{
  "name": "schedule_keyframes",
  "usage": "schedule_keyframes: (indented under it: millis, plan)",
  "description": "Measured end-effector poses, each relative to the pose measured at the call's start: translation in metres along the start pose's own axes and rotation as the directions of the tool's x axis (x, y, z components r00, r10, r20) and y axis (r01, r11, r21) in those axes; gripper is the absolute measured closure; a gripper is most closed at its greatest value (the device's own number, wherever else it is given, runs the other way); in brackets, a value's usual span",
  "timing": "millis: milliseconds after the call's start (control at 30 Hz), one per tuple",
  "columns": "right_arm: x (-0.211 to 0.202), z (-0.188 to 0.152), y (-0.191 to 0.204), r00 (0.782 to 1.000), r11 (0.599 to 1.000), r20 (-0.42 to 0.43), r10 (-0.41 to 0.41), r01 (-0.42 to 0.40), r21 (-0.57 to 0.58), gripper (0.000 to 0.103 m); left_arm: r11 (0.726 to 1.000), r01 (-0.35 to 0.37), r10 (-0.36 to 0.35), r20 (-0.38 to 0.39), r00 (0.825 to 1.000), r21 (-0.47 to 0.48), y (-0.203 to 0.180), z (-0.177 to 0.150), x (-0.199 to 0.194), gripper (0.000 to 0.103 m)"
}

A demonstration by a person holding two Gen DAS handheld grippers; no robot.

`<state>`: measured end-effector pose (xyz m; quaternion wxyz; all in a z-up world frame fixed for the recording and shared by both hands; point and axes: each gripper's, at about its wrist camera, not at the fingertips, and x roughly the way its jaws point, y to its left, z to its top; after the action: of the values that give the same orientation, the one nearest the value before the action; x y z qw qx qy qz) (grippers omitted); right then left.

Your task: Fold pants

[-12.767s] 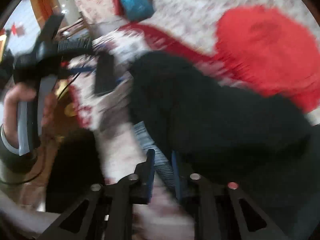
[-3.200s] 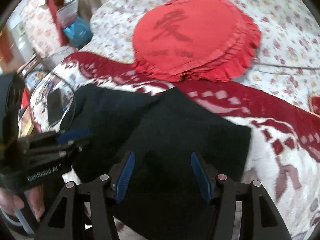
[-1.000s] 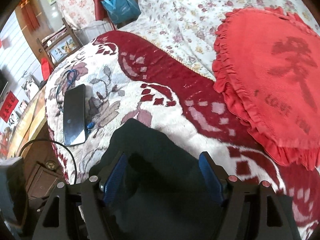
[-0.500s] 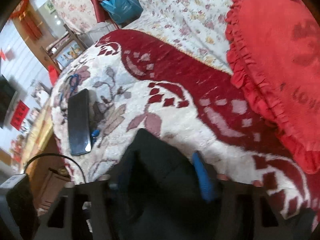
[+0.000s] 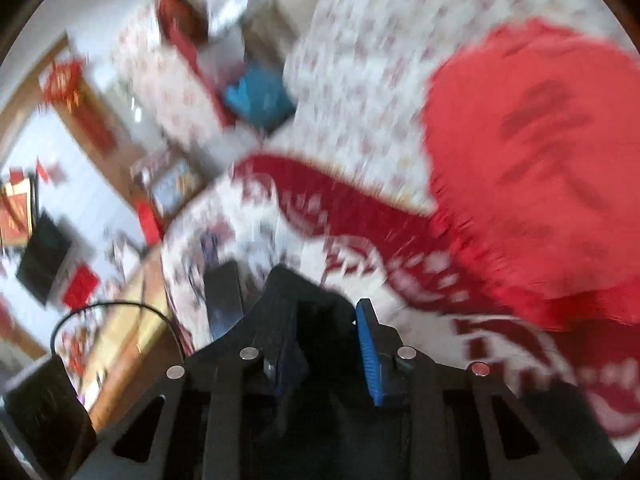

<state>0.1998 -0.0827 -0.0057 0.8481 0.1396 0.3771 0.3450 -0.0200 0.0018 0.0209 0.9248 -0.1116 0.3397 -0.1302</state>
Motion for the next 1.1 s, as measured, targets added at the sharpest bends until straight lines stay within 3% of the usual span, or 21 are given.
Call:
schedule_keyframes:
  millis: [67, 100, 133, 200, 267, 300, 367, 433, 500, 533, 633, 767, 833, 900, 967, 1000, 1033, 1100]
  plan:
    - [-0.039, -0.009, -0.014, 0.996, 0.998, 0.065, -0.061, 0.058, 0.037, 0.074, 0.995, 0.059, -0.056, -0.043, 0.998, 0.085, -0.028, -0.008, 0.011, 0.089]
    - [-0.059, -0.019, -0.024, 0.989, 0.991, 0.082, -0.122, 0.117, 0.062, 0.068, 0.987, 0.093, -0.082, -0.086, 0.993, 0.134, -0.046, -0.016, 0.024, 0.089]
    - [-0.073, -0.026, -0.033, 0.981, 0.983, 0.086, -0.173, 0.166, 0.084, 0.05, 0.981, 0.117, -0.1, -0.115, 0.988, 0.155, -0.056, -0.023, 0.034, 0.089]
    - [-0.097, -0.05, -0.055, 0.959, 0.955, 0.077, -0.274, 0.261, 0.144, 0.037, 0.973, 0.162, -0.13, -0.188, 0.973, 0.167, -0.071, -0.037, 0.057, 0.089]
    - [-0.113, -0.071, -0.075, 0.953, 0.936, 0.055, -0.297, 0.279, 0.217, 0.036, 0.967, 0.196, -0.149, -0.259, 0.954, 0.165, -0.079, -0.048, 0.075, 0.089]
    - [-0.119, -0.082, -0.085, 0.956, 0.925, 0.042, -0.29, 0.269, 0.268, 0.036, 0.964, 0.207, -0.154, -0.284, 0.946, 0.167, -0.081, -0.051, 0.08, 0.089]
    - [-0.128, -0.098, -0.099, 0.963, 0.911, 0.042, -0.265, 0.236, 0.339, 0.034, 0.96, 0.206, -0.147, -0.285, 0.947, 0.189, -0.082, -0.05, 0.075, 0.087]
    - [-0.13, -0.112, -0.106, 0.973, 0.902, 0.057, -0.224, 0.184, 0.391, 0.028, 0.954, 0.239, -0.182, -0.285, 0.941, 0.182, -0.077, -0.043, 0.063, 0.072]
    - [-0.127, -0.122, -0.11, 0.983, 0.895, 0.058, -0.173, 0.132, 0.427, 0.026, 0.947, 0.283, -0.231, -0.29, 0.929, 0.153, -0.067, -0.034, 0.053, 0.044]
    - [-0.126, -0.125, -0.111, 0.987, 0.894, 0.059, -0.149, 0.109, 0.435, 0.026, 0.946, 0.281, -0.228, -0.283, 0.931, 0.161, -0.065, -0.029, 0.046, 0.04]
    - [-0.125, -0.129, -0.108, 0.992, 0.887, 0.092, -0.083, 0.031, 0.461, 0.021, 0.949, 0.243, -0.187, -0.258, 0.948, 0.203, -0.058, -0.027, 0.032, 0.039]
    - [-0.118, -0.13, -0.104, 0.992, 0.865, 0.119, -0.036, -0.028, 0.501, 0.013, 0.962, 0.196, -0.147, -0.243, 0.959, 0.191, -0.037, -0.03, 0.03, 0.039]
    - [-0.109, -0.128, -0.098, 0.997, 0.861, 0.083, -0.008, -0.035, 0.507, 0.013, 0.973, 0.139, -0.091, -0.247, 0.965, 0.185, -0.027, -0.032, 0.039, 0.039]
    - [-0.104, -0.127, -0.089, 0.998, 0.878, 0.067, 0.0, -0.032, 0.478, 0.011, 0.978, 0.126, -0.079, -0.266, 0.961, 0.166, -0.021, -0.036, 0.047, 0.039]
    - [-0.094, -0.124, -0.08, 0.998, 0.9, 0.024, -0.051, 0.036, 0.435, 0.011, 0.98, 0.13, -0.082, -0.291, 0.953, 0.149, -0.018, -0.043, 0.054, 0.039]
    - [-0.085, -0.122, -0.075, 0.996, 0.914, -0.028, -0.081, 0.085, 0.397, 0.017, 0.982, 0.122, -0.074, -0.299, 0.951, 0.146, -0.018, -0.046, 0.058, 0.039]
    - [-0.078, -0.124, -0.071, 0.994, 0.923, -0.061, -0.095, 0.111, 0.368, 0.048, 0.984, 0.113, -0.066, -0.306, 0.95, 0.138, -0.018, -0.048, 0.062, 0.039]
    - [-0.064, -0.123, -0.064, 0.986, 0.943, -0.108, -0.13, 0.156, 0.293, 0.085, 0.988, 0.107, -0.066, -0.313, 0.948, 0.115, -0.017, -0.048, 0.064, 0.039]
